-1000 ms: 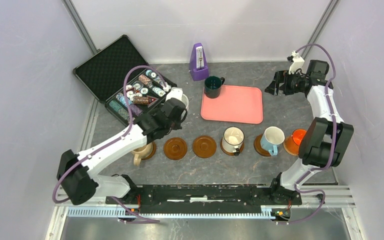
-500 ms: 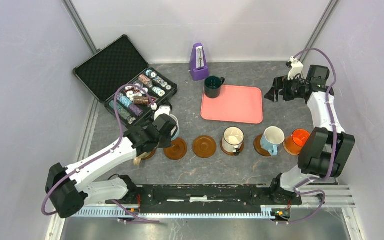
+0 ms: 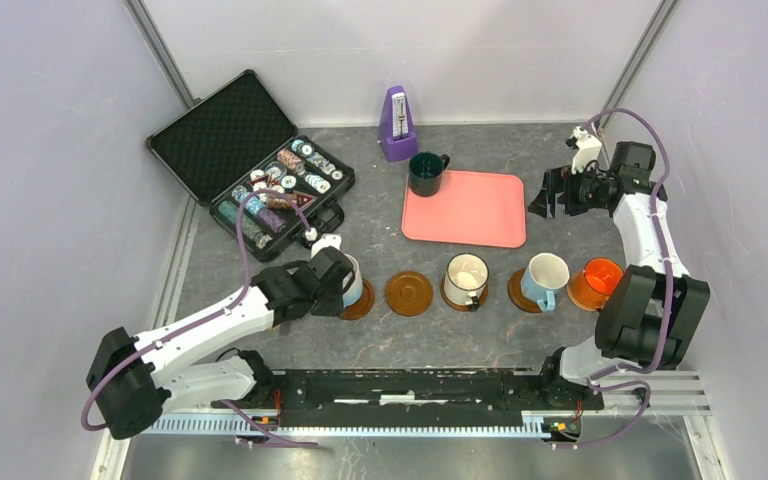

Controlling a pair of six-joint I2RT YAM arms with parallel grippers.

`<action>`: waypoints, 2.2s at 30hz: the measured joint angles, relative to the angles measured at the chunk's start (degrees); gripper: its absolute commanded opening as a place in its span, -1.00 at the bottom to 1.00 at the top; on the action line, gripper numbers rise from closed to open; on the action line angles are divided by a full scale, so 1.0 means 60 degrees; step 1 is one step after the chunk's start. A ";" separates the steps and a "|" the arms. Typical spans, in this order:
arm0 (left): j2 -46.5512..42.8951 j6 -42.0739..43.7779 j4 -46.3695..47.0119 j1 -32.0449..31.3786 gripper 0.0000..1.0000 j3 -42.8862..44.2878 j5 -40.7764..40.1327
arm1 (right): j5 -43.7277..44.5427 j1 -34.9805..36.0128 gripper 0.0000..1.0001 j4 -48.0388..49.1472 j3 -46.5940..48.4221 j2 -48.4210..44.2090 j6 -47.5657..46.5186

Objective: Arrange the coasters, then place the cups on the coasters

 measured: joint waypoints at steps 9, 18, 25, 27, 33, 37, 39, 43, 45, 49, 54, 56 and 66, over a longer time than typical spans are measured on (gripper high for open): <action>-0.0047 -0.0087 0.0528 -0.0222 -0.71 -0.0397 0.0029 | 0.0015 0.0000 0.96 -0.0106 -0.0419 -0.0561 -0.0288; -0.0051 -0.0087 0.0987 -0.0284 -0.44 -0.0710 0.0178 | 0.0036 0.0000 0.96 -0.0200 -0.0743 -0.0827 -0.0353; -0.0226 -0.0080 0.1140 -0.0313 0.02 -0.0772 0.0280 | 0.0036 0.0000 0.96 -0.0211 -0.0896 -0.1009 -0.0350; -0.0364 -0.0076 0.1118 -0.0313 0.10 -0.0772 0.0404 | 0.0036 0.0000 0.96 -0.0211 -0.0922 -0.1038 -0.0357; -0.0787 0.0018 0.0929 -0.0324 0.22 -0.0772 0.0801 | 0.0040 0.0000 0.96 -0.0208 -0.1020 -0.1158 -0.0361; -0.0962 0.0244 0.0750 -0.0346 0.25 -0.0765 0.1107 | 0.0051 0.0000 0.96 -0.0215 -0.1107 -0.1202 -0.0364; -0.1122 0.0372 0.0678 -0.0361 0.25 -0.0765 0.1297 | 0.0098 0.0000 0.96 -0.0215 -0.1115 -0.1220 -0.0364; -0.1468 0.0608 0.0707 -0.0393 0.23 -0.0765 0.1770 | 0.0175 0.0000 0.96 -0.0204 -0.1137 -0.1253 -0.0361; -0.1585 0.0703 0.0787 -0.0426 0.22 -0.0765 0.2055 | 0.0178 0.0000 0.96 -0.0197 -0.1202 -0.1268 -0.0361; -0.1647 0.0885 0.0954 -0.0466 0.24 -0.0761 0.2437 | 0.0175 0.0000 0.96 -0.0193 -0.1242 -0.1268 -0.0353; -0.1650 0.0962 0.0849 -0.0466 0.57 -0.0754 0.2379 | 0.0171 0.0029 0.96 -0.0095 -0.1242 -0.1268 -0.0291; -0.1679 0.1071 0.0616 -0.0463 0.70 -0.0692 0.2259 | 0.0175 0.0127 0.96 -0.0036 -0.1235 -0.1249 -0.0310; -0.2524 0.3136 0.0208 -0.0353 1.00 0.0816 0.2827 | 0.0226 0.1628 0.96 -0.0874 0.1880 0.1366 -0.3384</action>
